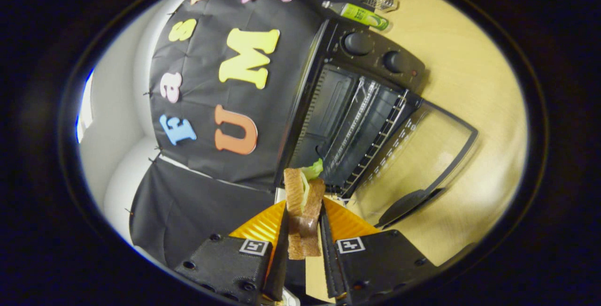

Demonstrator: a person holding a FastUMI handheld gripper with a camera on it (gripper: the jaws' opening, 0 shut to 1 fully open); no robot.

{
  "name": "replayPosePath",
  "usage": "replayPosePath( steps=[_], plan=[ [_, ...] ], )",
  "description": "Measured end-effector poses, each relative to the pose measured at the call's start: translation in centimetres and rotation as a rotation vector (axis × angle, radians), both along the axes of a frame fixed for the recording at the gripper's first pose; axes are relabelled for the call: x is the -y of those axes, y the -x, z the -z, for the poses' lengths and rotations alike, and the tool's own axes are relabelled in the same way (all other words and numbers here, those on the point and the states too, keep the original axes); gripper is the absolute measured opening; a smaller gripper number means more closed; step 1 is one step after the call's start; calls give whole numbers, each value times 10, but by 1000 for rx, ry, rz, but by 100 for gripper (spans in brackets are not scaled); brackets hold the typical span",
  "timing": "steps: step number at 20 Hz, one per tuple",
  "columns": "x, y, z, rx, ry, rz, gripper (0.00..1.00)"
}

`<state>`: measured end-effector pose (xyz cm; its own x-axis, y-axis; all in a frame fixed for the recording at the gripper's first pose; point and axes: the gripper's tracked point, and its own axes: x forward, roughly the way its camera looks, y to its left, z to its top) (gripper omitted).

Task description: Open the toaster oven, put the food inside, and close the toaster oven door.

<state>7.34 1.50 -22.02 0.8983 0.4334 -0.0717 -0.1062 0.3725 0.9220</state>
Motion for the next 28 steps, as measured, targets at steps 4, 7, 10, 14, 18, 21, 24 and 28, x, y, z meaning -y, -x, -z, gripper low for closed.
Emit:
replayPosePath(
  steps=[4,7,10,14,18,21,24,28],
  plan=[
    [20,-15,-4,112,93,137,39],
    [18,-27,-1,98,70,171,39],
    [21,-58,11,62,39,221,39],
    [21,-106,13,30,13,267,39],
    [19,-143,20,18,44,312,39],
    [22,-155,32,3,61,326,40],
    [13,-154,38,-16,95,280,46],
    [-2,-150,43,-42,308,247,77]
  ],
)
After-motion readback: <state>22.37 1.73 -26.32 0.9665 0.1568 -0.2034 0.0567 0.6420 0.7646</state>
